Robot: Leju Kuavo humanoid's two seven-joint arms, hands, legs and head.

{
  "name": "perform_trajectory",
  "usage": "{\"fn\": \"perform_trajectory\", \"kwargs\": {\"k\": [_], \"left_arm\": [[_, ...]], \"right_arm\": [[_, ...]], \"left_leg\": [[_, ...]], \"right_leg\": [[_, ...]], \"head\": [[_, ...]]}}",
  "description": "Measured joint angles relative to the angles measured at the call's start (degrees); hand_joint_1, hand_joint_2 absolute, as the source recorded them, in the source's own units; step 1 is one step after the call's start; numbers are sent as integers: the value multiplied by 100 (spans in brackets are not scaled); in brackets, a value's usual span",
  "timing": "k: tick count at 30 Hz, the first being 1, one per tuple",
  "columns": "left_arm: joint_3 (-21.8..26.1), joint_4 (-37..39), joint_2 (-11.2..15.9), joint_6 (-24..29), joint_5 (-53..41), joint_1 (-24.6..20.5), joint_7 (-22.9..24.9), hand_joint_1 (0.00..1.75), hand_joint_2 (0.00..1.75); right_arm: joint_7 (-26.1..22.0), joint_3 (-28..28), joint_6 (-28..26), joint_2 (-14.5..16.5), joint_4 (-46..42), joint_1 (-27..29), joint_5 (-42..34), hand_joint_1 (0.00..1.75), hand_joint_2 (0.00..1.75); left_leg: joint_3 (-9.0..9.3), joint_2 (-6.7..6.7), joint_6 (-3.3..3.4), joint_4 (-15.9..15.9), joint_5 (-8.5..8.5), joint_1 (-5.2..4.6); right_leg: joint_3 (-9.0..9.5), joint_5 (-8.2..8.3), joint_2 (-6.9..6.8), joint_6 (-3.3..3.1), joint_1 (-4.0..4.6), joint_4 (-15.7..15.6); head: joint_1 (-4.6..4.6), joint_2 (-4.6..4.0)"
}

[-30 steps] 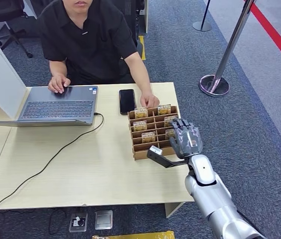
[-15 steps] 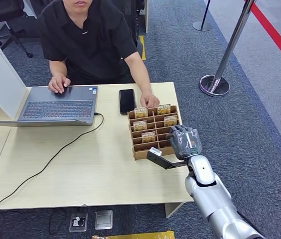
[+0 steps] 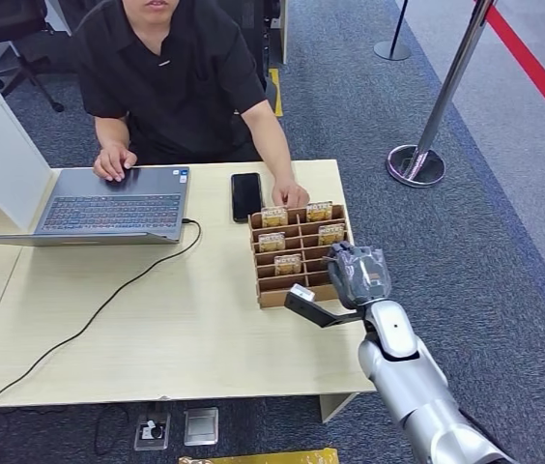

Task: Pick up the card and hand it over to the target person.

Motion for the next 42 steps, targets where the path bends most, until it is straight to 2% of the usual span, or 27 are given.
{"fn": "perform_trajectory", "kwargs": {"k": [2,5,10,15,23,30,35,38,39,42], "left_arm": [[1,5,3,-15,-7,1,2,0,175],[11,6,-1,-19,-13,-1,21,0,175],[48,4,-8,-52,5,-28,64,0,175],[25,-7,-2,-80,-25,-70,93,0,175],[-31,5,-2,-123,-85,-116,67,0,175],[-113,3,-27,-143,-171,-107,166,0,175],[-234,-20,-27,-125,-309,-115,341,0,175],[-137,2,-29,-93,-221,-126,397,0,44],[-106,9,-28,-117,-191,-127,393,0,0],[-55,-1,-27,-128,-143,-99,350,0,0]], "right_arm": [[-356,-33,72,77,-321,23,-626,175,175],[-894,-21,-100,182,-811,23,-1462,175,175],[-1350,223,-206,300,-1338,-47,-2180,175,175],[-1458,536,-142,316,-1391,-192,-2346,175,175],[-1247,967,-142,427,-276,-792,-2208,175,175],[-1154,1074,-199,595,488,-1060,-2077,175,175],[-1187,1095,-376,622,638,-1053,-2033,175,175],[-1167,1083,-362,600,606,-1040,-2054,171,175],[-1164,1068,-358,593,563,-1027,-2073,128,175],[-1148,979,-395,546,351,-958,-2143,1,175]], "left_leg": [[-5,5,-1,1,1,-1],[-10,10,-1,2,-1,-2],[-12,10,-1,2,-1,-1],[-11,6,0,3,-2,-1],[-7,11,-1,0,0,0],[-7,20,-3,-11,8,2],[-10,8,-3,-10,10,2],[-5,-1,0,-1,0,1],[-5,-1,0,-1,0,1],[-8,-1,-1,-2,2,1]], "right_leg": [[-7,1,4,0,-1,3],[-13,1,9,0,-2,6],[-15,1,10,1,-1,7],[-12,0,8,0,-1,8],[-9,3,13,0,0,5],[-10,12,17,0,2,-6],[-9,11,6,1,2,-6],[-2,-1,2,1,1,2],[-3,-1,2,1,1,3],[-6,1,0,1,1,2]], "head": [[0,0],[0,0],[0,0],[0,0],[0,0],[0,0],[0,0],[0,0],[0,0],[0,0]]}}
